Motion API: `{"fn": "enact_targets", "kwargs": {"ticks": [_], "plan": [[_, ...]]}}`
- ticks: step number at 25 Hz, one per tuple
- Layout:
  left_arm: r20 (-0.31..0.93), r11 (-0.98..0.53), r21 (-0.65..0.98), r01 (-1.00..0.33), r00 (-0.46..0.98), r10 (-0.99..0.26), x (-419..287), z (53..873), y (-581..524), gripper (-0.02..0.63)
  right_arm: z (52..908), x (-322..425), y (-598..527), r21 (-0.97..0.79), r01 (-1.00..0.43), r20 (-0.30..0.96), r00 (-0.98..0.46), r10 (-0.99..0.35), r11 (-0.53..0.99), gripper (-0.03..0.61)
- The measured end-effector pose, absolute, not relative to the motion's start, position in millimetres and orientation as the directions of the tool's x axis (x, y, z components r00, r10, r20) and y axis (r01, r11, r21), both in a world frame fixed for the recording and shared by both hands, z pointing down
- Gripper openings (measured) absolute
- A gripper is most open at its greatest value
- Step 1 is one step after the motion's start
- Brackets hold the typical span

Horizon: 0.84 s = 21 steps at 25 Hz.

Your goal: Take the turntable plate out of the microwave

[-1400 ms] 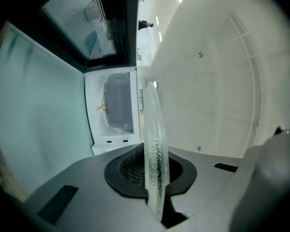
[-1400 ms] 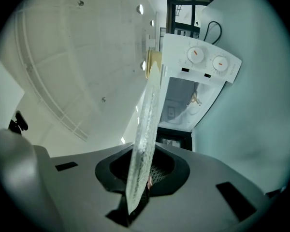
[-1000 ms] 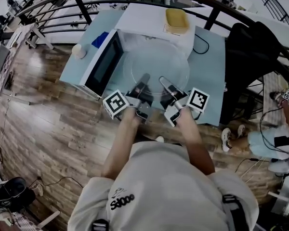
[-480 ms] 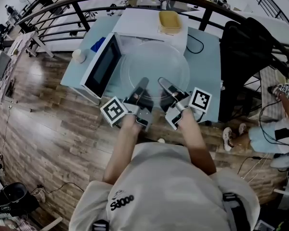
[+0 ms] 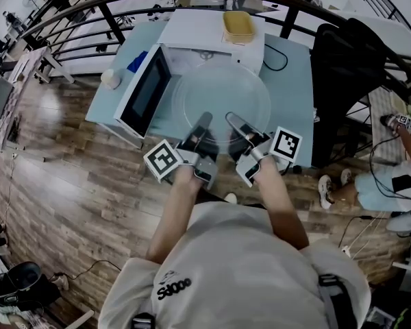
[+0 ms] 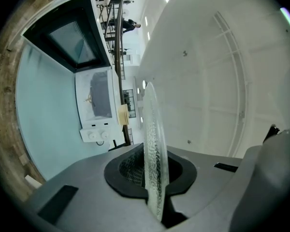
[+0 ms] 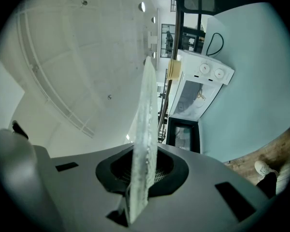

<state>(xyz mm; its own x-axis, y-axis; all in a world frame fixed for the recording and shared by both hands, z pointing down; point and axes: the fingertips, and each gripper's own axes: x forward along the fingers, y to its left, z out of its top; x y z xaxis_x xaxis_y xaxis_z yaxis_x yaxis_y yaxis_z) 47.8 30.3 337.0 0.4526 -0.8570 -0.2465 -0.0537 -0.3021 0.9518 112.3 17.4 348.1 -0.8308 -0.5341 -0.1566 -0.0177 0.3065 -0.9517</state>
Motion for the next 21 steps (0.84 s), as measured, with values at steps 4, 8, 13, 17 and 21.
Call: {"fn": "enact_targets", "kwargs": {"ticks": [4, 8, 13, 17, 21], "plan": [[-0.243, -0.299, 0.953, -0.052, 0.461, -0.853, 50.3, 338.7, 30.4, 0.032, 350.6, 114.8, 18.0, -0.954, -0.021, -0.151, -0.827, -0.542, 0.299, 0.026], [-0.233, -0.289, 0.956, -0.052, 0.463, -0.855, 48.6, 341.5, 22.6, 0.032, 353.9, 113.1, 10.4, -0.958, -0.021, -0.145, -0.826, -0.545, 0.287, 0.026], [-0.233, -0.290, 0.956, -0.054, 0.461, -0.856, 46.6, 341.3, 25.0, 0.032, 353.1, 111.3, 12.7, -0.957, -0.023, -0.145, -0.827, -0.543, 0.289, 0.026], [-0.231, -0.288, 0.956, -0.056, 0.463, -0.856, 47.6, 343.7, 24.6, 0.032, 355.9, 112.1, 12.4, -0.958, -0.020, -0.145, -0.827, -0.543, 0.286, 0.026], [-0.229, -0.285, 0.957, -0.053, 0.468, -0.854, 51.7, 345.1, 36.2, 0.032, 358.7, 116.4, 24.2, -0.959, -0.026, -0.139, -0.824, -0.549, 0.282, 0.027]]}}
